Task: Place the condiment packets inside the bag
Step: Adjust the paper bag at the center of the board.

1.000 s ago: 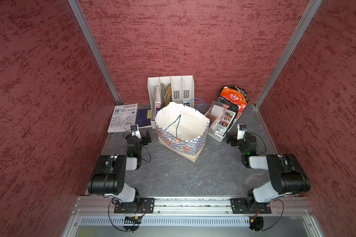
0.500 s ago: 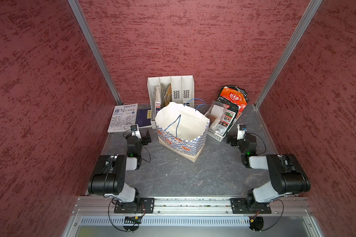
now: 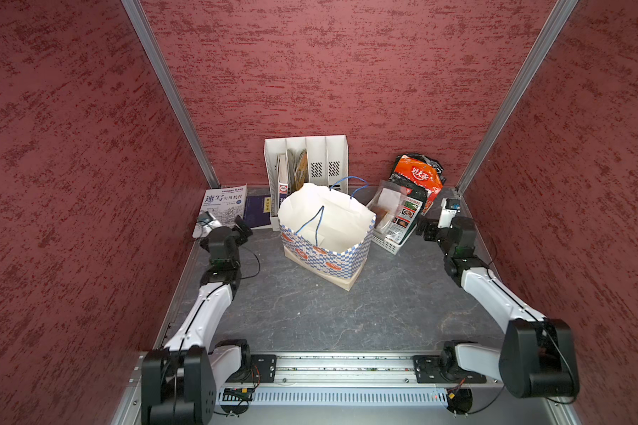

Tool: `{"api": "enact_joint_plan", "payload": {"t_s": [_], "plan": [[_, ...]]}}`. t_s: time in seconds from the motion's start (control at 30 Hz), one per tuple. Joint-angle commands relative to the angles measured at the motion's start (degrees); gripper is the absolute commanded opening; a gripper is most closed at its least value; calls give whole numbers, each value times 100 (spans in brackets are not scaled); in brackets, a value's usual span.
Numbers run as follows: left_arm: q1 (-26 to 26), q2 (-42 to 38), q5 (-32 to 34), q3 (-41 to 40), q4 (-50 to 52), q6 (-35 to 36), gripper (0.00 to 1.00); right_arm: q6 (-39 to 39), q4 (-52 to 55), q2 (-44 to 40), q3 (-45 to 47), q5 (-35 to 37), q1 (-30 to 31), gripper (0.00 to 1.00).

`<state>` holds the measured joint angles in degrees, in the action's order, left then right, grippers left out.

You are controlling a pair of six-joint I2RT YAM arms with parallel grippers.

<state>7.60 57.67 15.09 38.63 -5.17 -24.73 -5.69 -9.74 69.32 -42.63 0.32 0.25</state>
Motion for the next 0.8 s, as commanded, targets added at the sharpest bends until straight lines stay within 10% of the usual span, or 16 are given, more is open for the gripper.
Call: {"api": "enact_joint_plan", "payload": {"t_s": [0.0,0.2,0.33,0.5,0.77], "plan": [[536,-620,-1480,709,2900,-1755,100,-439,1866,-313,-261,-458,-2,99],[157,-768,-3788,2023,4732,-1661,100,-491,2929,-253,-943,-1058,214,99],[-1751,-749,-2890,2631,5567,-1744,100,-415,3284,262,-1491,-1094,527,98],[-3834,-536,-1970,2797,5584,-2400,100,-711,2490,669,-1670,-3225,646,99],[-5676,133,-248,3206,5864,-2617,100,-1707,478,1215,-1573,-5395,643,99]]}}
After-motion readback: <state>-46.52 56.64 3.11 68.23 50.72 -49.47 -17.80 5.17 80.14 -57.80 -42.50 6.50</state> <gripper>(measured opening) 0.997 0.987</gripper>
